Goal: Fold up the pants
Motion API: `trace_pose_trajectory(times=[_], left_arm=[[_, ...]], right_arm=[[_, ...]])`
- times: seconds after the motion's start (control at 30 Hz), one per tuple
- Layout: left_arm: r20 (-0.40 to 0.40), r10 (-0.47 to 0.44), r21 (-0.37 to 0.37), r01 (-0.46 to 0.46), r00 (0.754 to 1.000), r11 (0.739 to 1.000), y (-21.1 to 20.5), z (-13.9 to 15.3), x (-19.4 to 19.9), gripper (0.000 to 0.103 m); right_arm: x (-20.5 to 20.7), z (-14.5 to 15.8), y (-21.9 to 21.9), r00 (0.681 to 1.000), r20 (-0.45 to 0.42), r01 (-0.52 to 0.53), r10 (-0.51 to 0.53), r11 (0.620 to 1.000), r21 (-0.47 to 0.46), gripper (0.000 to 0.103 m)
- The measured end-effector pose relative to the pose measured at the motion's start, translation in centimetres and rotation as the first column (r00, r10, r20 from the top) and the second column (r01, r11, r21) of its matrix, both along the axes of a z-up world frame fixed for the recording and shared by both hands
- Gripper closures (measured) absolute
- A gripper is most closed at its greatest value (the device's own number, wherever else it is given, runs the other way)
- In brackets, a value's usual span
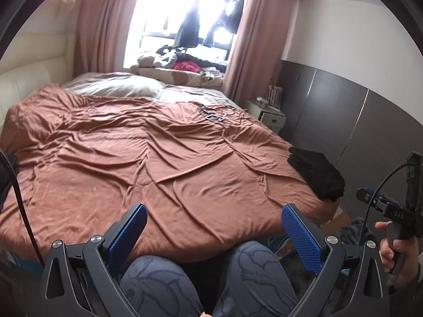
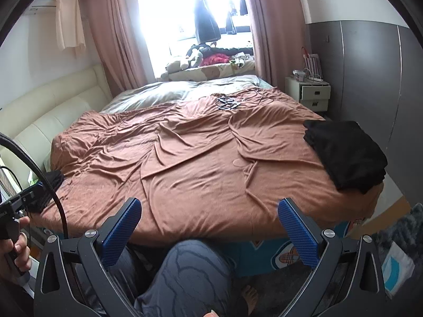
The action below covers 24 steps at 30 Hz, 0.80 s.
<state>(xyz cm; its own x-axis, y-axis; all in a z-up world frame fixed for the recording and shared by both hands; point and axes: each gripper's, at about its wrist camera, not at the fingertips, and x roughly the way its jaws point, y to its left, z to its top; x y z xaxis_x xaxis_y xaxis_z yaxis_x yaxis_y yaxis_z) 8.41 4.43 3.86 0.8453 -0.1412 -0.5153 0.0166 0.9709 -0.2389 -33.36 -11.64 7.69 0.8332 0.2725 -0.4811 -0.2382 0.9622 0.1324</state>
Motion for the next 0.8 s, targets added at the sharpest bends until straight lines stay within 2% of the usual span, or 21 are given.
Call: trace_pose_trajectory(times=[0.27,0.43,0.8], left_arm=[[-0.015,0.011,0.012,-0.010,1.000,1.000,-0.1,-1.9,-1.7,0.001],[0.006,0.010,0.046,-0.010,1.000,0.999,-1.0,-2.0,-2.7,0.001],[0.057,-0.004,0.071,0.000,0.998,0.998,-1.9,-1.3,-4.6,0.001]], right_arm=[[-1.4,-0.9,0.1,1.000,-0.005,0.011,-0.011,1.000,-0.006,0.000],[-2.4,-0.8,0.3,1.000,0.011,0.015,-0.015,1.000,-0.008,0.000],[-3.7,-1.7,0.7,0.998,0.044,0.042,-0.041,0.999,-0.011,0.000]])
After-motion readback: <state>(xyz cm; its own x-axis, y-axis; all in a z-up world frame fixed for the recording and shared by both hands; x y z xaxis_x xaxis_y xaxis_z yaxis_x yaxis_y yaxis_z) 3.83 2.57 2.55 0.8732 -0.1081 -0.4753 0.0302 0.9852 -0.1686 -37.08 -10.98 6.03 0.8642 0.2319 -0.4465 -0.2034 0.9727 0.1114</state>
